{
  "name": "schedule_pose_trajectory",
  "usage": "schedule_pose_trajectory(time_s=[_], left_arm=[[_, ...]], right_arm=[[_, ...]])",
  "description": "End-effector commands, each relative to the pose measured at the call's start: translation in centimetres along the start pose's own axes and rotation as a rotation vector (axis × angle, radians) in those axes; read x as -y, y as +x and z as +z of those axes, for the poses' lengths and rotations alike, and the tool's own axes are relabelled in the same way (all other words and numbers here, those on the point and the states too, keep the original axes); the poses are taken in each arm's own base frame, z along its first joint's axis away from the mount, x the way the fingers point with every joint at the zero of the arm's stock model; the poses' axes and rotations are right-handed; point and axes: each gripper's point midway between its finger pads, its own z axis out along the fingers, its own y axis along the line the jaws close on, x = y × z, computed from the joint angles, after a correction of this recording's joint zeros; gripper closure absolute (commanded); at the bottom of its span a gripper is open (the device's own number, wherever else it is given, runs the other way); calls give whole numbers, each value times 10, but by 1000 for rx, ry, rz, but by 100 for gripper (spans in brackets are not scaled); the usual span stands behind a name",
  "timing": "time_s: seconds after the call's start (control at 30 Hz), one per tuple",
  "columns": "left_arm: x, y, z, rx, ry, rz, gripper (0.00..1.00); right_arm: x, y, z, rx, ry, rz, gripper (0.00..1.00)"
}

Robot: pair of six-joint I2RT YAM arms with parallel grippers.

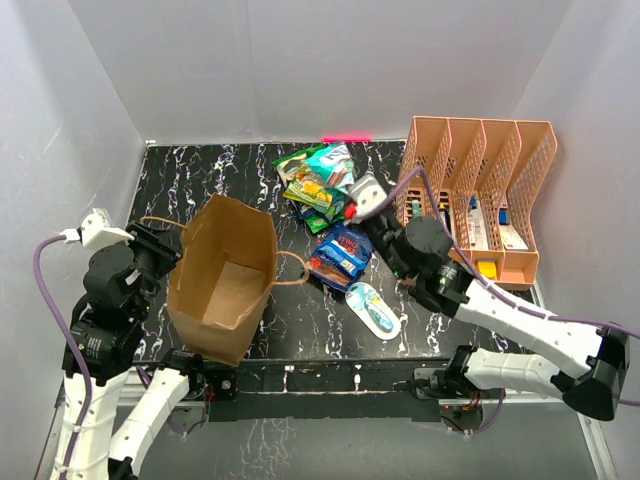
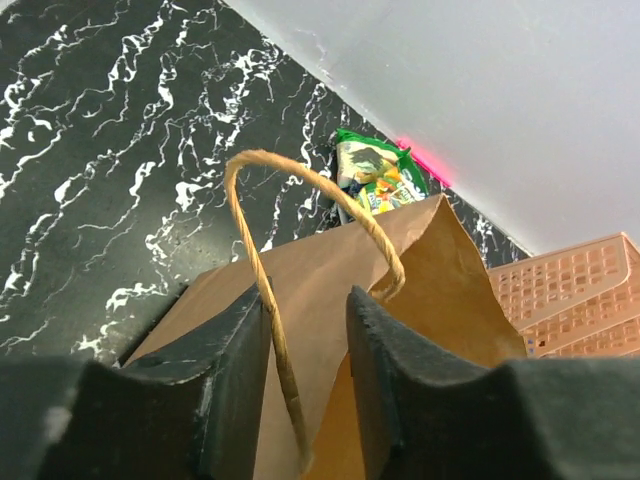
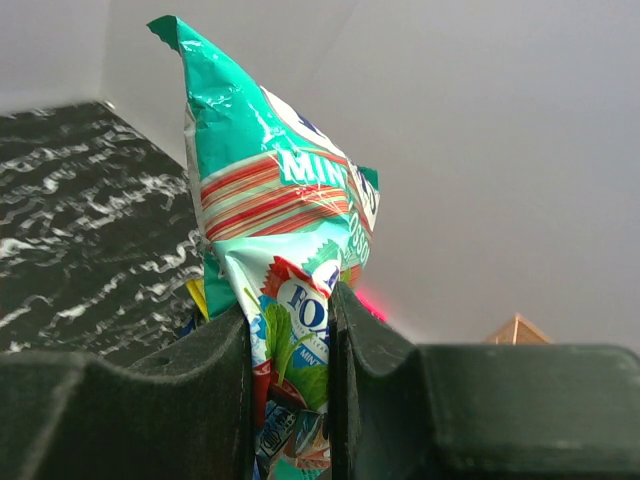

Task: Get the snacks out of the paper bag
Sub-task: Place the snack at the center of the board.

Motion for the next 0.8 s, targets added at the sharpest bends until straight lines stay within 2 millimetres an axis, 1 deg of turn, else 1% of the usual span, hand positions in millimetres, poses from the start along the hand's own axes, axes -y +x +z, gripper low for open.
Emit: schedule_pose_trajectory(time_s=[0.0, 0.07, 0.13, 0.23, 0.33, 0.47, 0.53, 0.67, 0.77], left_arm=[[4, -22, -9, 42, -15, 30, 60], [11, -32, -15, 58, 5, 47, 50], [18, -42, -20, 75, 26, 63, 41], [23, -52, -28, 92, 44, 74, 25], [25, -59, -37, 106, 55, 79, 12], [25, -68, -49, 124, 65, 90, 2], [26, -73, -56, 136, 77, 98, 2], [29, -82, -68, 159, 100, 116, 2], [34, -88, -75, 172, 124, 137, 2]], right_arm=[[35, 8, 22, -3, 35, 192, 92], [28, 41, 31, -68, -6, 214, 92], [15, 77, 37, -137, -52, 211, 92], [-3, 132, 43, -278, -80, 190, 92], [-12, 174, 46, -416, -81, 137, 92], [-16, 214, 45, -531, -69, 36, 92], [-23, 232, 41, -572, -81, 12, 92], [-44, 265, 30, -606, -135, -3, 92], [-61, 280, 24, -579, -193, -18, 92]])
